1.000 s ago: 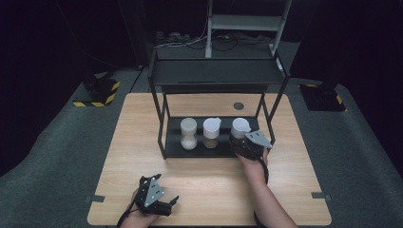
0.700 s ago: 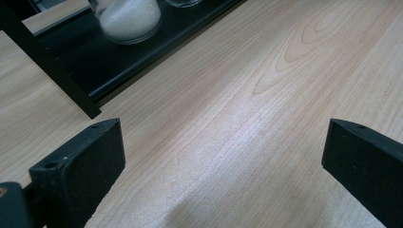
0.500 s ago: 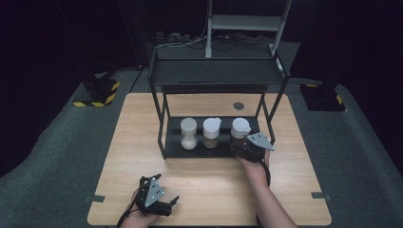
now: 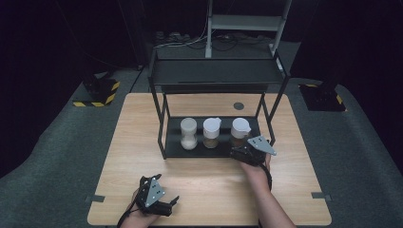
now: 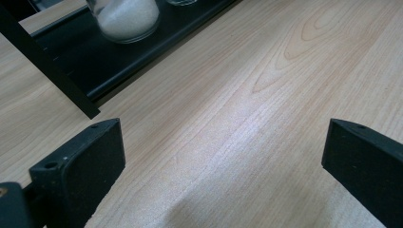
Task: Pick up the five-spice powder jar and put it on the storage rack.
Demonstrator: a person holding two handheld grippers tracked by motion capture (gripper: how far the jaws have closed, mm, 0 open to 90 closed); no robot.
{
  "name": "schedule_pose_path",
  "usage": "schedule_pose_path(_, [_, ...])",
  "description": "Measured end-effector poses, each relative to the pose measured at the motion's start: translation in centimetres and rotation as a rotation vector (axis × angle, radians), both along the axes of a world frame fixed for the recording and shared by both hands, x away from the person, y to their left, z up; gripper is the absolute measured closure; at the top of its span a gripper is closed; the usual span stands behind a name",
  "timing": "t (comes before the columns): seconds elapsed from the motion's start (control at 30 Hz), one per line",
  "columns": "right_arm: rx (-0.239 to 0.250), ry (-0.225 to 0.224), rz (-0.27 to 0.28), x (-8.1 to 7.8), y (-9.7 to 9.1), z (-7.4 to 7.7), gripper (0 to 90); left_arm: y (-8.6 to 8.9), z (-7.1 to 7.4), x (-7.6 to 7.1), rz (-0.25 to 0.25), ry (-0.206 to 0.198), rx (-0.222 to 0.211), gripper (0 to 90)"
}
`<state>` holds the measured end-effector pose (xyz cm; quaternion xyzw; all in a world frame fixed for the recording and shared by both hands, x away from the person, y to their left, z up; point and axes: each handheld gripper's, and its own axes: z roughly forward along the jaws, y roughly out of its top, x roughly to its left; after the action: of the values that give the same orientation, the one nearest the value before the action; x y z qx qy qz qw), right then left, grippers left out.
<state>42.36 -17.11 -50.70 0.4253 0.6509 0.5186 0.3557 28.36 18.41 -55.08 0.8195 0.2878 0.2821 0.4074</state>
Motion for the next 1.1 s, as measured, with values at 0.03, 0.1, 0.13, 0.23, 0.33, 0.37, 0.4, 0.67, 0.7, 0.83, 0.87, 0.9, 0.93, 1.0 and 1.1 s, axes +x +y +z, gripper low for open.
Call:
schedule_pose_path(0.03, [0.0,-0.002,0.002,-0.1,0.0,0.1,0.4,0.0,0.0,0.0,0.0,0.0,0.001,0.8])
schedule_pose_path(0.1, [0.001,-0.003,0.003,-0.3,-0.1,0.2,0.0,0.0,0.0,0.0,0.0,0.001,0.001,0.8])
schedule_pose_path(0.13, [0.0,-0.003,0.004,-0.4,-0.1,0.2,0.0,0.0,0.0,0.0,-0.001,0.003,0.002,0.8])
schedule_pose_path(0.23, [0.001,-0.003,0.007,-0.8,-0.2,0.4,0.0,0.0,0.0,0.1,-0.002,0.005,0.004,0.8])
schedule_pose_path(0.33, [0.005,-0.005,0.011,-1.0,-0.2,0.5,0.0,0.0,0.0,0.1,-0.002,0.004,0.003,0.8])
schedule_pose_path(0.37, [0.006,-0.005,0.019,-1.3,-0.2,0.6,0.0,-0.1,0.0,0.0,-0.002,0.005,0.002,0.8])
schedule_pose_path(0.4, [0.005,-0.005,0.019,-1.4,-0.2,0.6,0.0,-0.1,0.0,0.1,-0.003,0.005,0.005,0.8])
schedule_pose_path(0.67, [-0.01,-0.015,0.043,-2.9,0.0,1.2,0.0,0.0,0.0,0.2,0.001,0.011,-0.001,0.8])
schedule_pose_path(0.7, [-0.009,-0.016,0.044,-3.1,0.0,1.3,0.0,0.0,0.0,0.2,0.001,0.011,-0.002,0.9])
schedule_pose_path(0.83, [-0.007,-0.017,0.048,-3.8,-0.1,1.5,0.0,-0.1,0.0,0.1,0.004,0.006,0.002,0.8])
schedule_pose_path(0.87, [-0.006,-0.017,0.051,-4.0,-0.1,1.6,0.0,-0.1,0.0,0.1,0.004,0.005,0.003,0.9])
schedule_pose_path(0.9, [-0.005,-0.018,0.052,-4.2,-0.1,1.6,0.0,-0.1,0.0,0.1,0.005,0.005,0.003,0.9])
schedule_pose_path(0.93, [-0.008,-0.02,0.055,-4.4,-0.1,1.6,0.0,-0.1,0.0,0.1,0.006,0.006,0.002,0.8])
schedule_pose_path(1.0, [-0.009,-0.023,0.055,-4.7,-0.2,1.6,0.0,-0.1,0.0,0.1,0.007,0.005,0.001,0.8])
schedule_pose_path(1.1, [-0.007,-0.018,0.051,-5.2,-0.5,1.5,0.0,-0.1,0.0,0.1,0.004,0.0,0.003,0.8])
